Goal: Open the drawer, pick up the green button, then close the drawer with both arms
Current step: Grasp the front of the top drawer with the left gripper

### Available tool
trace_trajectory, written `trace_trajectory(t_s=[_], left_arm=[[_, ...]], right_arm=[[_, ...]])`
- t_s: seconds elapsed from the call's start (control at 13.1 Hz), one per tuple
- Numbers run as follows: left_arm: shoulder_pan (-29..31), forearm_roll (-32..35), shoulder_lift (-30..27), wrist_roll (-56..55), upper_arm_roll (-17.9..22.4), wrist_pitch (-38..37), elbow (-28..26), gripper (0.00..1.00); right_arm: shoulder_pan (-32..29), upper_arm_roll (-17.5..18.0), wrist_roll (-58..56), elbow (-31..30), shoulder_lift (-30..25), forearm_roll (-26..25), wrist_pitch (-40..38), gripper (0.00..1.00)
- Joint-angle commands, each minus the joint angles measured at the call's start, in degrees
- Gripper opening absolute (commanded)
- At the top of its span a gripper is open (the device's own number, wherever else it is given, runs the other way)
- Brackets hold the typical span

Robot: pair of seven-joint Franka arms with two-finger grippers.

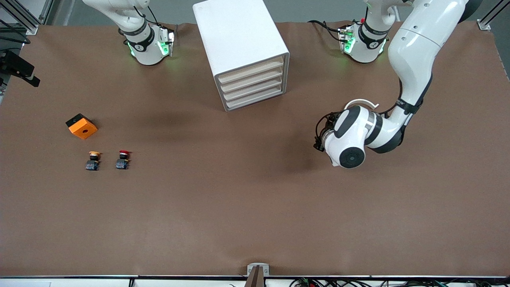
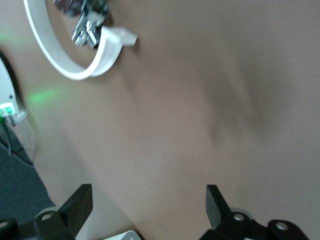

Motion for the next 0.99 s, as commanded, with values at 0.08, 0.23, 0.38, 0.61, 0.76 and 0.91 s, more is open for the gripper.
trace_trajectory(t_s=[0.08,0.23,0.38,0.61,0.76,0.91], left_arm=[[1.58,0.31,3.25,-5.71,-4.10,-6.97,0.88,1.00],[1.59,-1.52,4.13,-8.35,-4.46,-8.23,1.05,1.00],[1.76,-5.38,4.66,-9.50,-4.46,-8.75,1.23,1.00],[2.37,-14.51,4.92,-10.20,-4.38,-10.86,1.67,1.00],[2.46,-18.04,5.28,-12.83,-4.38,-11.74,1.67,1.00],[3.25,-21.21,5.80,-15.21,-4.29,-11.92,1.67,1.00]], right_arm=[[-0.48,0.21,0.08,-0.03,-0.37,0.67,0.17,1.00],[-0.48,0.21,0.08,0.23,-0.28,0.58,0.17,1.00],[-0.57,0.21,-0.01,0.49,0.16,0.50,0.17,1.00],[-0.66,0.12,-0.27,1.02,0.69,0.58,0.17,1.00],[-0.66,0.12,-0.27,1.02,0.69,0.58,0.17,1.00],[-0.74,0.12,-0.27,1.02,0.69,0.58,0.17,1.00]])
